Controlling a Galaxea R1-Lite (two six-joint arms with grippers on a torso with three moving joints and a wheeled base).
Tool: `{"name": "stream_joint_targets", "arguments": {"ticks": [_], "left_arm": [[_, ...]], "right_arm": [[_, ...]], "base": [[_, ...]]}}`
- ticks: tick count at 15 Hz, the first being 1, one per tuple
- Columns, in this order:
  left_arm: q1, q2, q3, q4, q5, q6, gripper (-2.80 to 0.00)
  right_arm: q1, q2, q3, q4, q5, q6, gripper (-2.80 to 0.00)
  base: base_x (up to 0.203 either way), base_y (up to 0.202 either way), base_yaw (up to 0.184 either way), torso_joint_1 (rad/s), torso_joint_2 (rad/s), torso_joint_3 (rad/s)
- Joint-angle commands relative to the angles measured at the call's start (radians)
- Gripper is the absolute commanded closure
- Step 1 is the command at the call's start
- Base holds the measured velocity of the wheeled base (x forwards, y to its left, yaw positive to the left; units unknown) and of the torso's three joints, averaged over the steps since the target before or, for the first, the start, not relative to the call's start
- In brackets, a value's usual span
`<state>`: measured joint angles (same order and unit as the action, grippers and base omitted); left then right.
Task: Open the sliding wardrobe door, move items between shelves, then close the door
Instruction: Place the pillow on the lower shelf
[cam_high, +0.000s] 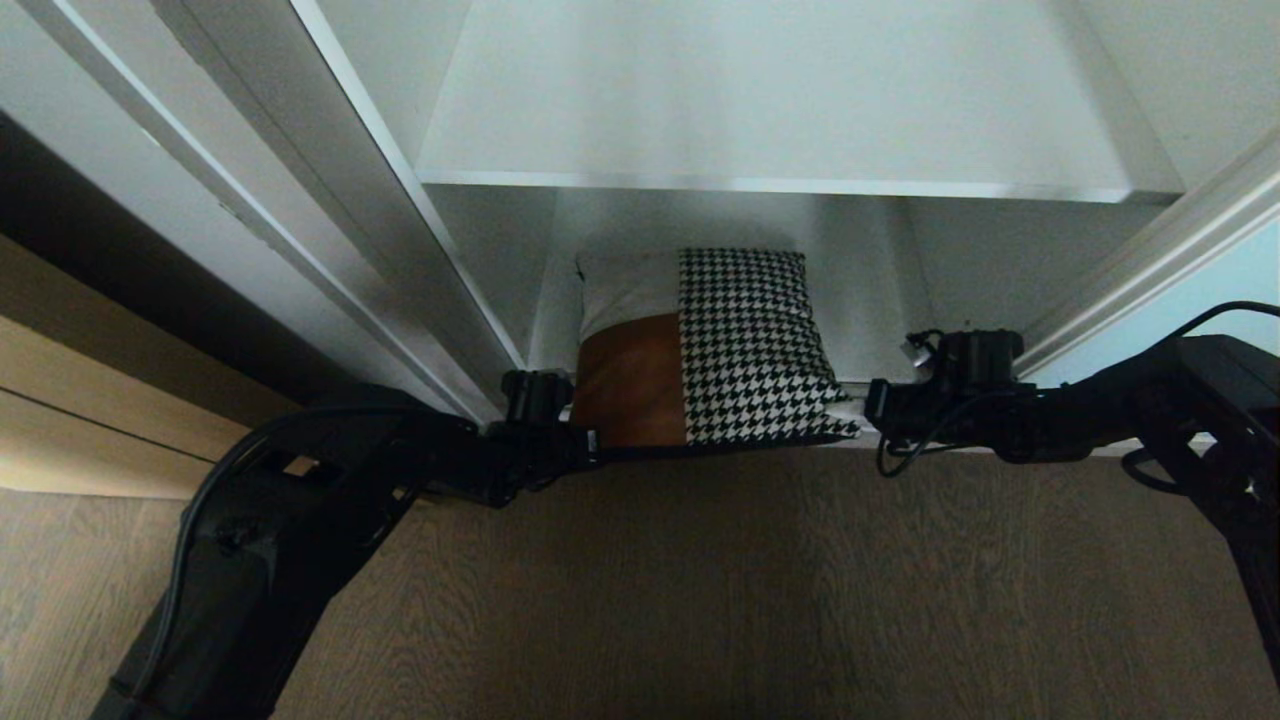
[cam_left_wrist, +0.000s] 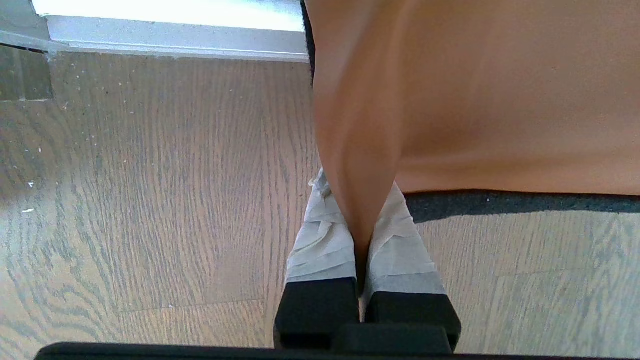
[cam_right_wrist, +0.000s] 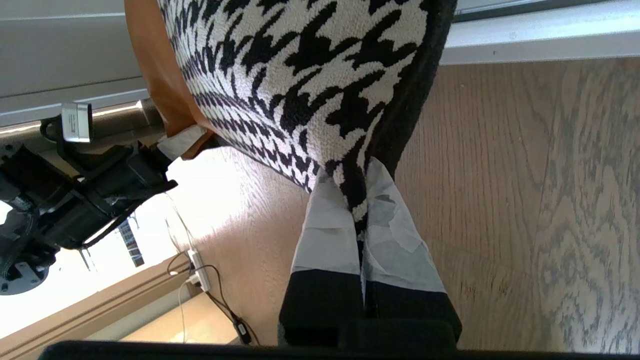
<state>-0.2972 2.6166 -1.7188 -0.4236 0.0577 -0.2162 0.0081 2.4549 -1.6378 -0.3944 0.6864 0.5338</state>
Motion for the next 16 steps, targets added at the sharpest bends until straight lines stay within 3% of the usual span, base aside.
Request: {"name": "stream_joint_targets", "arguments": {"ticks": [1, 6, 16], "left_arm": [[0.000, 0.005, -0.017, -0.001, 0.001, 0.003, 0.00], [0.001, 0.044, -0.076, 0.016, 0.001, 0.055, 0.00], [-0.003, 0.031, -0.036, -0.024, 0.022, 0.057, 0.00]], "right_arm": [[0.001, -0.008, 0.021, -0.012, 0.004, 0.002, 0.00], [0.001, -0.007, 0.051, -0.041, 0.004, 0.000, 0.00], [0.001, 0.004, 0.035, -0.031, 0.004, -0.005, 0.00]], "base": [[0.000, 0.000, 0.000, 0.000, 0.00, 0.000], [0.019, 0.000, -0.001, 0.000, 0.00, 0.000], [0.188, 0.000, 0.000, 0.003, 0.00, 0.003]]}}
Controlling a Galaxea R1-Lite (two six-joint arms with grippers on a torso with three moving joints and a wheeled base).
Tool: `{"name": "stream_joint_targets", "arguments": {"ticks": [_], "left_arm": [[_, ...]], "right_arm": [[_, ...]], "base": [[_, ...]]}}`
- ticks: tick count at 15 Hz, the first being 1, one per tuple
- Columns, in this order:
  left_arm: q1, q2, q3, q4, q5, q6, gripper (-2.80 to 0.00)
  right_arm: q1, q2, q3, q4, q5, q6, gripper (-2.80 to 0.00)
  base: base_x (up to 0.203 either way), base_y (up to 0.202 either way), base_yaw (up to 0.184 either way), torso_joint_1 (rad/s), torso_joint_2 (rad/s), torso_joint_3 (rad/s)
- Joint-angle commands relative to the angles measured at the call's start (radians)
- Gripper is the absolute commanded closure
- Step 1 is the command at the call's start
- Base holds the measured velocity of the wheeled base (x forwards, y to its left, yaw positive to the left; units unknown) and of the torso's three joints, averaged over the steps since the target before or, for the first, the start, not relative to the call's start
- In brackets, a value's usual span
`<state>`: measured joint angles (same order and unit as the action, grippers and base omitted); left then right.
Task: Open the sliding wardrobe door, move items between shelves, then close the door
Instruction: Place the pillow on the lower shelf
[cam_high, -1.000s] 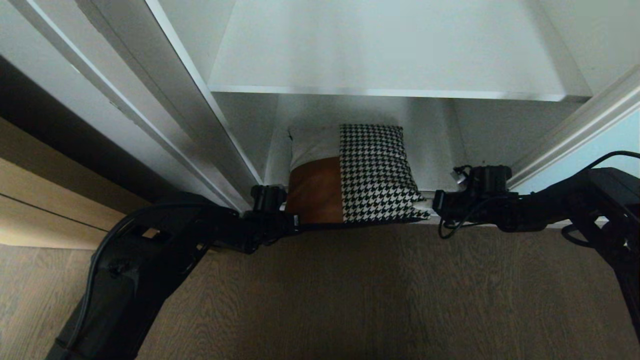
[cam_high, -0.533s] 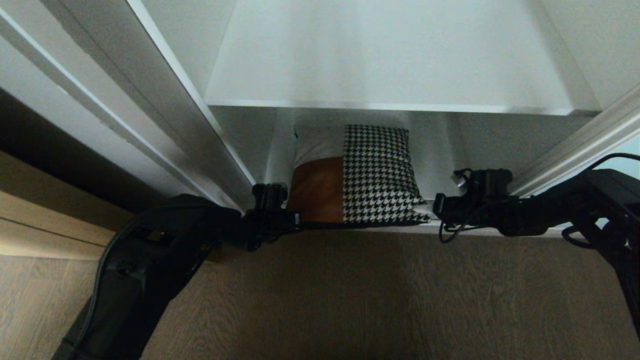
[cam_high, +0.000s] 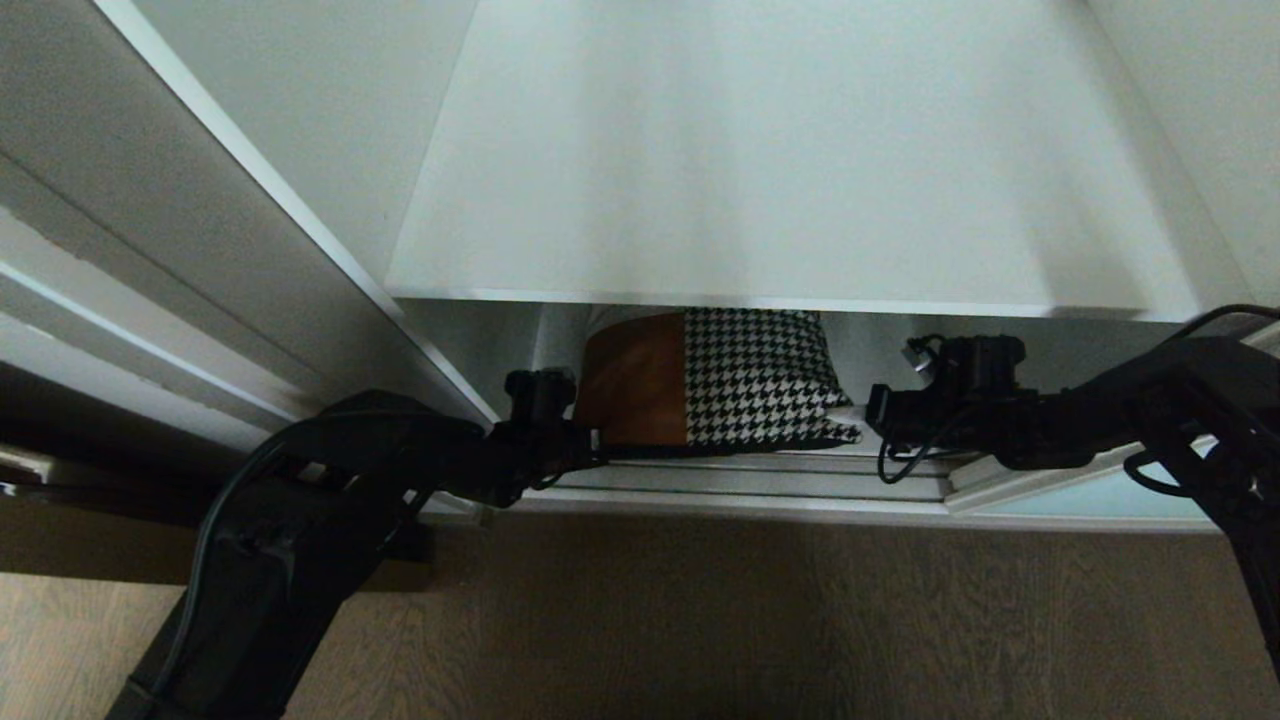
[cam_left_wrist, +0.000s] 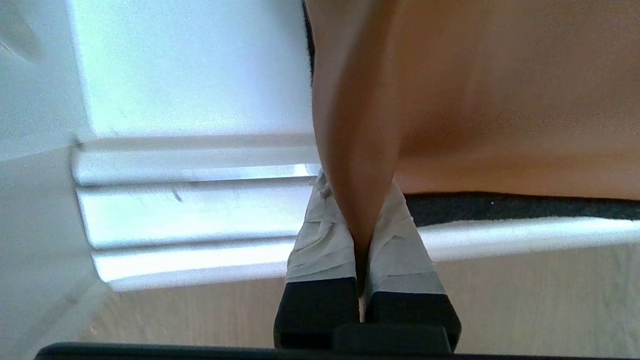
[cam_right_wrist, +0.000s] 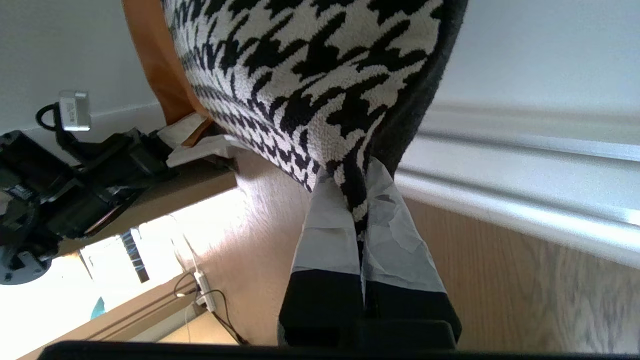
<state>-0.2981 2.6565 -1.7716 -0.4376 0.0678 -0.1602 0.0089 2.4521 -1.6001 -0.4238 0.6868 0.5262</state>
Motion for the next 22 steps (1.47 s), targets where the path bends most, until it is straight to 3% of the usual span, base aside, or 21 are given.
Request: {"name": "stream_joint_targets", "arguments": {"ticks": [1, 4, 6, 11, 17, 18, 22], "left_arm": [[-0.003, -0.017, 0.009, -0.004, 0.045, 0.000, 0.00], [-0.002, 0.000, -0.101, 0.060, 0.077, -0.010, 0.00], [0.000, 0.025, -0.175, 0.104, 0.137, -0.023, 0.00], [-0.001, 0.046, -0.170, 0.112, 0.156, -0.024, 0.00], [-0.001, 0.044, -0.170, 0.111, 0.158, -0.025, 0.00], [-0.001, 0.046, -0.170, 0.114, 0.158, -0.025, -2.80], [-0.001, 0.051, -0.166, 0.076, 0.159, -0.028, -2.80]], "right_arm": [[0.000, 0.012, -0.006, -0.001, 0.003, 0.003, 0.00], [0.002, 0.017, -0.021, 0.013, 0.003, 0.002, 0.00], [0.005, 0.034, -0.045, 0.032, -0.013, 0.001, 0.00], [0.012, 0.099, -0.160, 0.162, -0.095, -0.040, 0.00], [0.014, 0.111, -0.189, 0.169, -0.102, -0.041, 0.00], [0.014, 0.110, -0.190, 0.171, -0.102, -0.041, 0.00], [0.016, 0.097, -0.172, 0.165, -0.102, -0.041, 0.00]], "base": [[0.000, 0.000, 0.000, 0.000, 0.00, 0.000], [0.000, 0.000, 0.000, 0.000, 0.00, 0.000], [0.000, 0.000, 0.000, 0.000, 0.00, 0.000], [0.000, 0.000, 0.000, 0.000, 0.00, 0.000], [0.000, 0.000, 0.000, 0.000, 0.00, 0.000], [0.000, 0.000, 0.000, 0.000, 0.00, 0.000], [0.000, 0.000, 0.000, 0.000, 0.00, 0.000]]}}
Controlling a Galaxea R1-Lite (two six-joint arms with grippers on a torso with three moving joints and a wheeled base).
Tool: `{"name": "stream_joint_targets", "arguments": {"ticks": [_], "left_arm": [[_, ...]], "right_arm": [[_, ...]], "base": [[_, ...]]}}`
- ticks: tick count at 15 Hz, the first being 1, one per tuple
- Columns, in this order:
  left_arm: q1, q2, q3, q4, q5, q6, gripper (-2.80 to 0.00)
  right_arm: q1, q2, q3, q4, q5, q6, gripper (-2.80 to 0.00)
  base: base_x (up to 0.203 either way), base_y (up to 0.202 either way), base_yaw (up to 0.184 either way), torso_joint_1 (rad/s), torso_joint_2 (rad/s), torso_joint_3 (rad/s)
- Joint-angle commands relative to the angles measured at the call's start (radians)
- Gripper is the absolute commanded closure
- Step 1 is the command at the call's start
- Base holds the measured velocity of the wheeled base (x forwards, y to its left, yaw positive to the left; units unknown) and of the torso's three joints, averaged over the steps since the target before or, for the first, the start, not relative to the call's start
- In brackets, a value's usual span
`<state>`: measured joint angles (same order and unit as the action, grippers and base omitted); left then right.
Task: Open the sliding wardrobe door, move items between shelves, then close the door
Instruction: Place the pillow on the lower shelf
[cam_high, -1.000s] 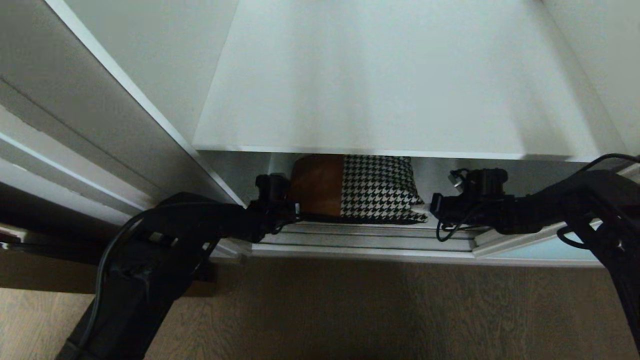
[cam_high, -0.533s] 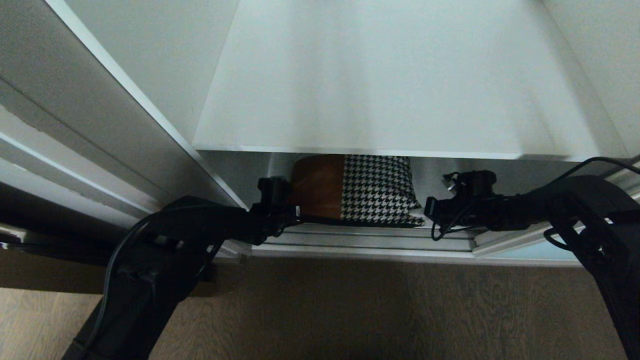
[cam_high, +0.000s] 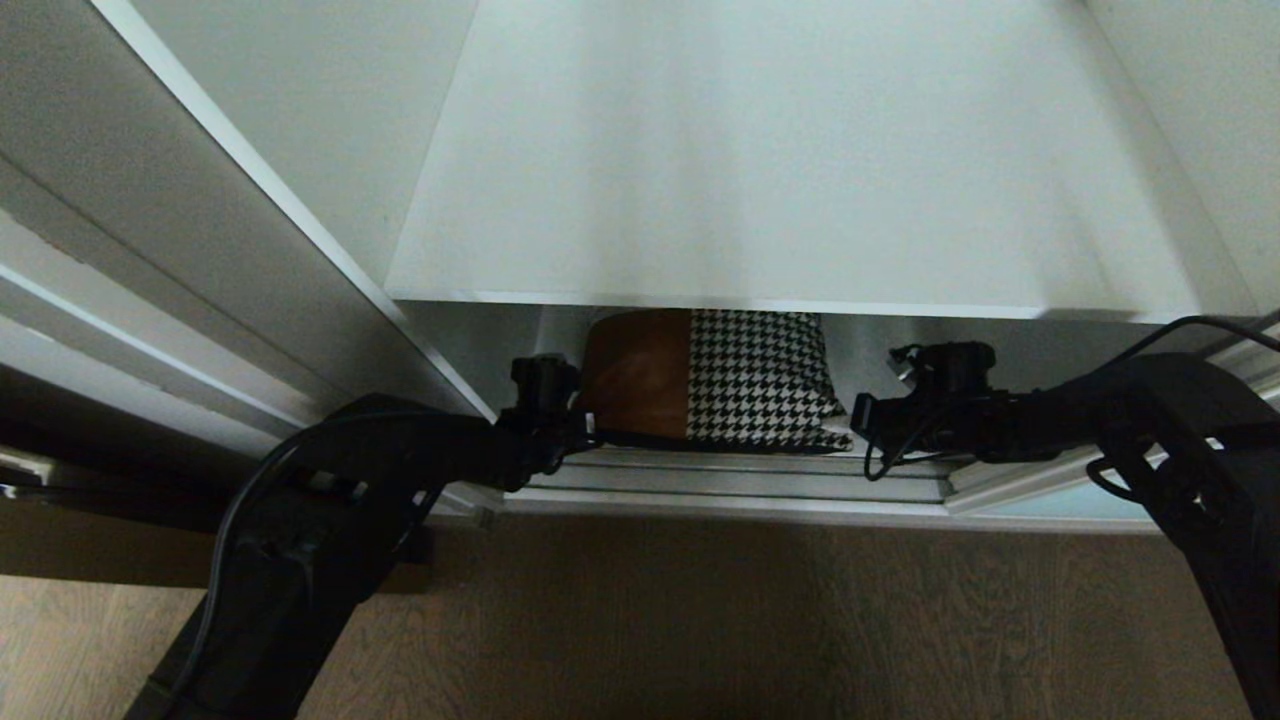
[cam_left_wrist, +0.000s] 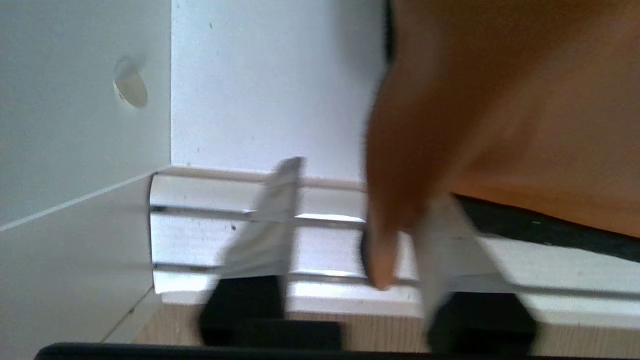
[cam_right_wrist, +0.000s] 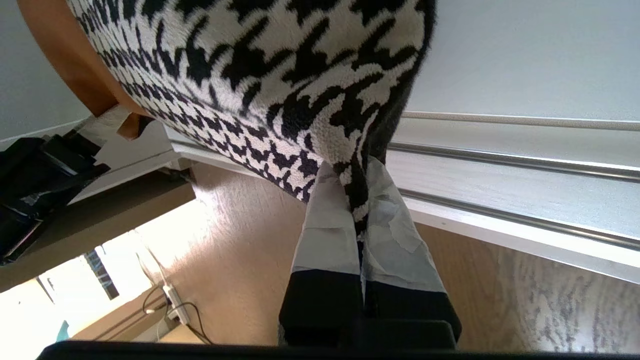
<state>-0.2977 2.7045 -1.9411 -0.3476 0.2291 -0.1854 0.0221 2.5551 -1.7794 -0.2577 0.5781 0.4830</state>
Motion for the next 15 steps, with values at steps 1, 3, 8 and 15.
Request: {"name": "stream_joint_targets", "arguments": {"ticks": [1, 3, 8, 15], "left_arm": [[-0.001, 0.002, 0.007, -0.030, 0.006, -0.008, -2.80], [-0.001, -0.039, 0.031, -0.045, 0.033, -0.042, -2.80], [-0.022, -0.245, 0.374, -0.138, -0.144, -0.079, -2.80], [-0.031, -0.276, 0.505, -0.283, -0.244, -0.078, -2.80]], "right_arm": [[0.005, -0.010, 0.019, -0.003, 0.006, 0.000, 0.00], [0.009, -0.013, 0.035, -0.003, 0.009, -0.030, 0.00], [0.014, -0.015, 0.051, -0.006, 0.008, -0.058, -0.59], [0.013, -0.072, 0.117, -0.045, 0.016, -0.073, -2.80]], "base": [[0.000, 0.000, 0.000, 0.000, 0.00, 0.000], [0.000, 0.000, 0.000, 0.000, 0.00, 0.000], [0.000, 0.000, 0.000, 0.000, 0.00, 0.000], [0.000, 0.000, 0.000, 0.000, 0.00, 0.000]]}}
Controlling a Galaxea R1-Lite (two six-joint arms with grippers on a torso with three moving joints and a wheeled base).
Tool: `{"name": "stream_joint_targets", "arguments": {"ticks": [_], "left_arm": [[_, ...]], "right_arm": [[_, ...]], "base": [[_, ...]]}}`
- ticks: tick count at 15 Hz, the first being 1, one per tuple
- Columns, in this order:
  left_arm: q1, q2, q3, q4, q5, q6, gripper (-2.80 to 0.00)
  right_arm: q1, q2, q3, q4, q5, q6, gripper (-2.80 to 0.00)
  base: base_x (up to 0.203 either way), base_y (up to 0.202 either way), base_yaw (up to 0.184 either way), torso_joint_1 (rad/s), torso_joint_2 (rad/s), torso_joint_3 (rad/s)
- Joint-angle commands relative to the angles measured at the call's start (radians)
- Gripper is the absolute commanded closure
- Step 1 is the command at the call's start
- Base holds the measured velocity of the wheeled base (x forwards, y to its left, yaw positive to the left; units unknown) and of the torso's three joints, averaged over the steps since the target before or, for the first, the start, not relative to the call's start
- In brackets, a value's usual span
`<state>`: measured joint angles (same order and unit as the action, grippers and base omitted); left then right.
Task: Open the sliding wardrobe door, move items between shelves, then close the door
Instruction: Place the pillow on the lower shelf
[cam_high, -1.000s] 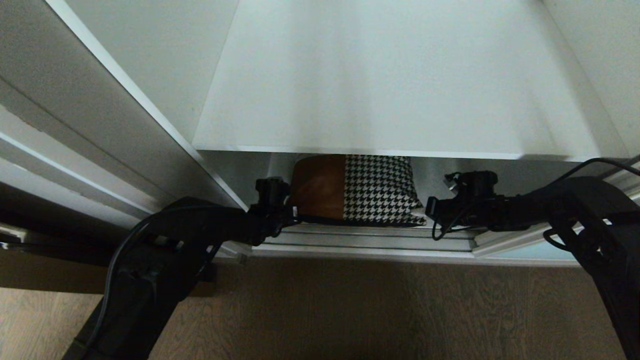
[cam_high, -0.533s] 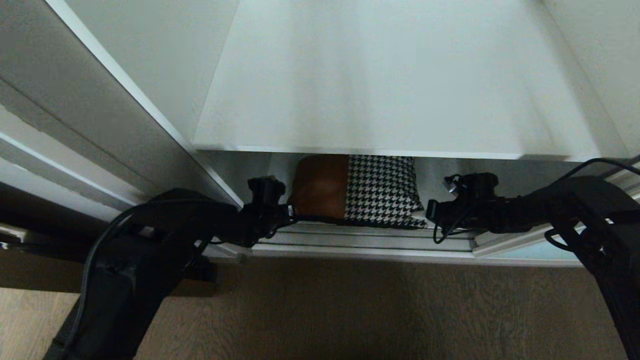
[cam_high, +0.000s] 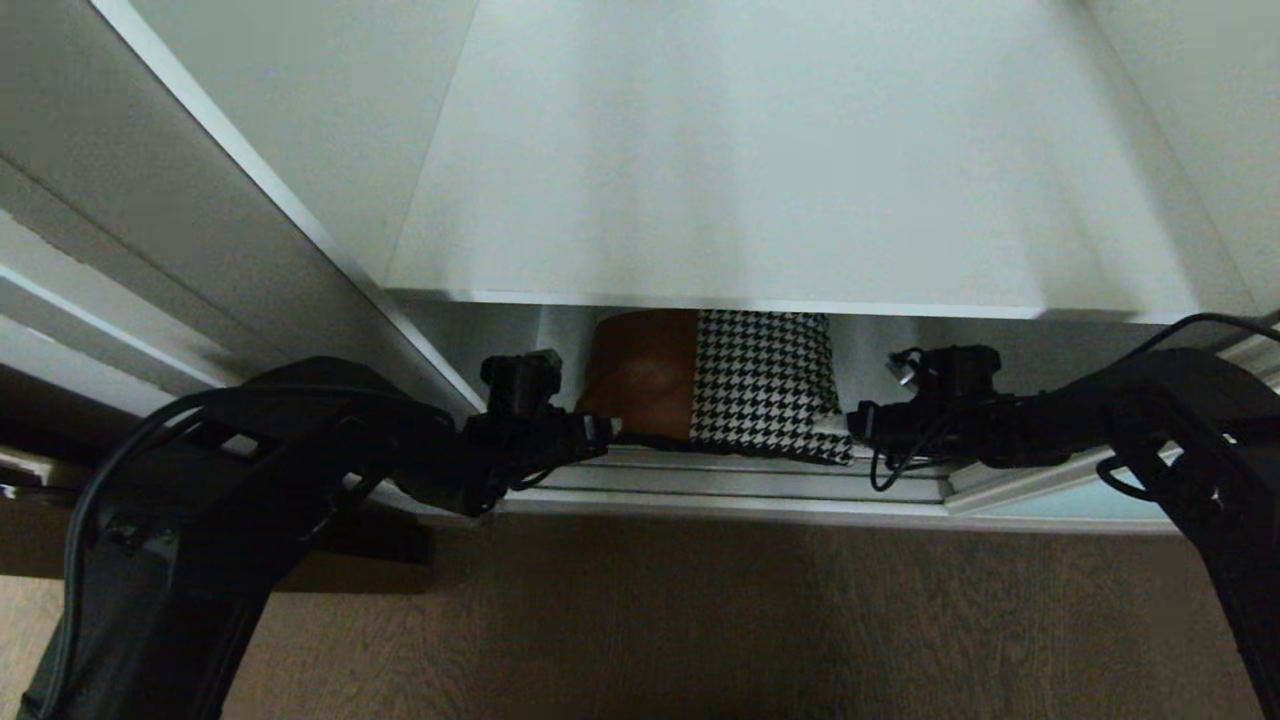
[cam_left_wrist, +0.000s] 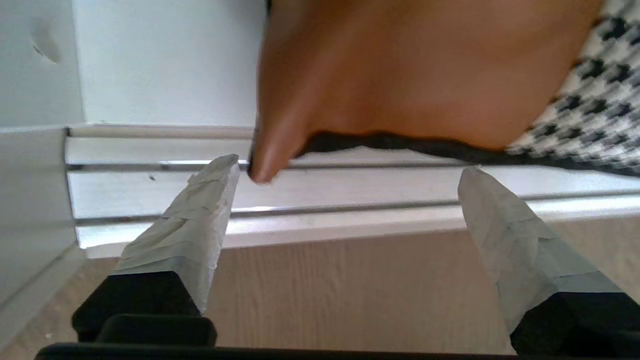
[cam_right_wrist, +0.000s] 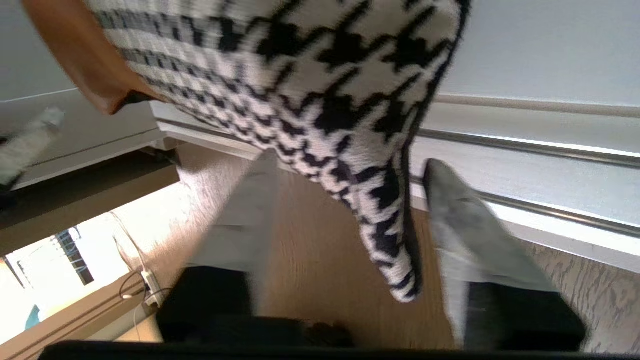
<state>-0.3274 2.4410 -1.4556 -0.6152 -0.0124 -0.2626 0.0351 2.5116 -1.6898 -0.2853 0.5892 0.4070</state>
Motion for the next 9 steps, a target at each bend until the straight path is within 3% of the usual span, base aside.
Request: {"name": "stream_joint_targets", "arguments": {"ticks": [1, 4, 9], "left_arm": [[0.001, -0.014, 0.024, -0.018, -0.003, -0.001, -2.80], [0.001, -0.013, 0.024, -0.018, -0.003, -0.003, -2.80], [-0.001, -0.032, 0.039, -0.017, -0.003, -0.007, -2.80]], "right_arm": [[0.000, -0.047, 0.065, -0.063, 0.006, 0.002, -2.80], [0.001, -0.110, 0.176, -0.199, 0.003, 0.002, -2.80], [0.012, -0.210, 0.299, -0.200, 0.000, -0.016, -2.80]], "base": [[0.000, 0.000, 0.000, 0.000, 0.00, 0.000], [0.000, 0.000, 0.000, 0.000, 0.00, 0.000], [0.000, 0.000, 0.000, 0.000, 0.00, 0.000]]}}
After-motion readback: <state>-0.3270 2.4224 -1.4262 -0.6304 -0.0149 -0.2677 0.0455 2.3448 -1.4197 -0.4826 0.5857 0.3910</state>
